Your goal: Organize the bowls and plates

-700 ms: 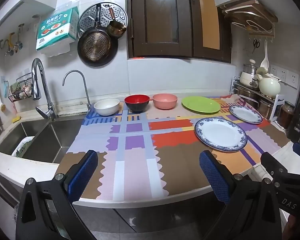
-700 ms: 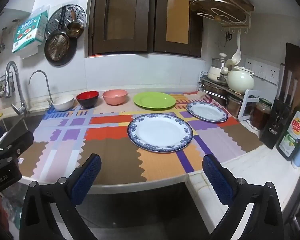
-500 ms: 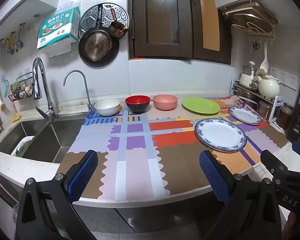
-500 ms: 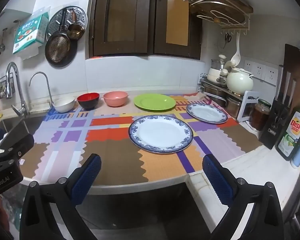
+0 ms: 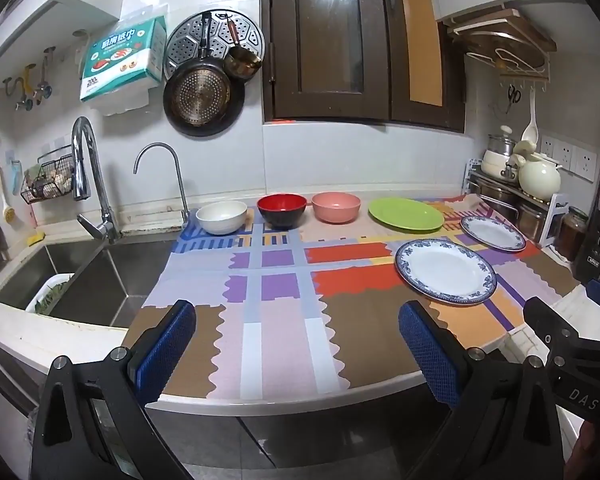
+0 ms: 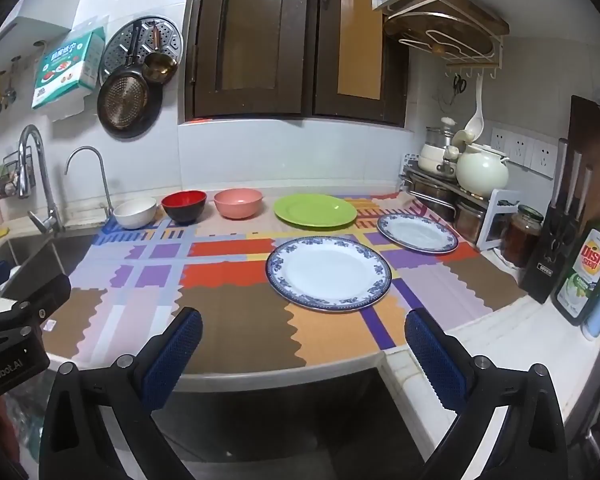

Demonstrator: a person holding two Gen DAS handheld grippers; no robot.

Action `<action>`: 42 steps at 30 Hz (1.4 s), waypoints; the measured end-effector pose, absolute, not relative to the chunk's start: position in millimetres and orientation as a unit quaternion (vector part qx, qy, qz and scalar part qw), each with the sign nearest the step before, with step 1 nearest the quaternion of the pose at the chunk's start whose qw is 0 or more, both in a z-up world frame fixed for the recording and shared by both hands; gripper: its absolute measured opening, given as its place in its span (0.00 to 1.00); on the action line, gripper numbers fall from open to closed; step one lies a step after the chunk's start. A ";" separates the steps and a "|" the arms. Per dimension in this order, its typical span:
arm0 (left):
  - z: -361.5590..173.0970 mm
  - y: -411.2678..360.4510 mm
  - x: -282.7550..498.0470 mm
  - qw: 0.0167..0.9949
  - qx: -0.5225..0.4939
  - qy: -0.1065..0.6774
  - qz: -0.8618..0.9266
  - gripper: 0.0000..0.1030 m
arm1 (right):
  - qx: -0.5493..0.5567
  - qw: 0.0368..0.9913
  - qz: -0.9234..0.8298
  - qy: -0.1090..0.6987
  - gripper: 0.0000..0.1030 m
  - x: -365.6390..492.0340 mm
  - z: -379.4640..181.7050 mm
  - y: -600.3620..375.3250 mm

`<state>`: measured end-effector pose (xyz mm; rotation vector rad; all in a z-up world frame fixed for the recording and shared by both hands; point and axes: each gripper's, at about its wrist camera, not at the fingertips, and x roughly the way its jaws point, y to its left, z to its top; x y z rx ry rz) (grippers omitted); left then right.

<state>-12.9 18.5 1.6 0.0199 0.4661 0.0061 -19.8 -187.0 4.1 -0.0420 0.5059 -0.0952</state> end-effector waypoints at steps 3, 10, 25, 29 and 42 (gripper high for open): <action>0.3 19.1 -12.1 0.973 0.010 0.232 0.004 1.00 | -0.024 0.967 -0.045 0.250 0.99 -20.3 4.3 -185.1; -0.5 20.6 -12.2 0.973 0.009 0.232 0.003 1.00 | -0.028 0.966 -0.041 0.252 0.99 -18.8 6.2 -182.7; 2.1 19.2 -13.0 0.974 0.010 0.225 0.005 1.00 | -0.026 0.967 -0.040 0.252 0.99 -19.8 5.1 -181.6; 2.2 18.7 -13.8 0.975 0.011 0.224 0.008 1.00 | -0.025 0.967 -0.037 0.253 0.99 -19.5 6.5 -182.5; 3.4 19.6 -13.4 0.975 0.013 0.222 0.009 1.00 | -0.025 0.967 -0.035 0.252 0.99 -18.1 7.6 -181.9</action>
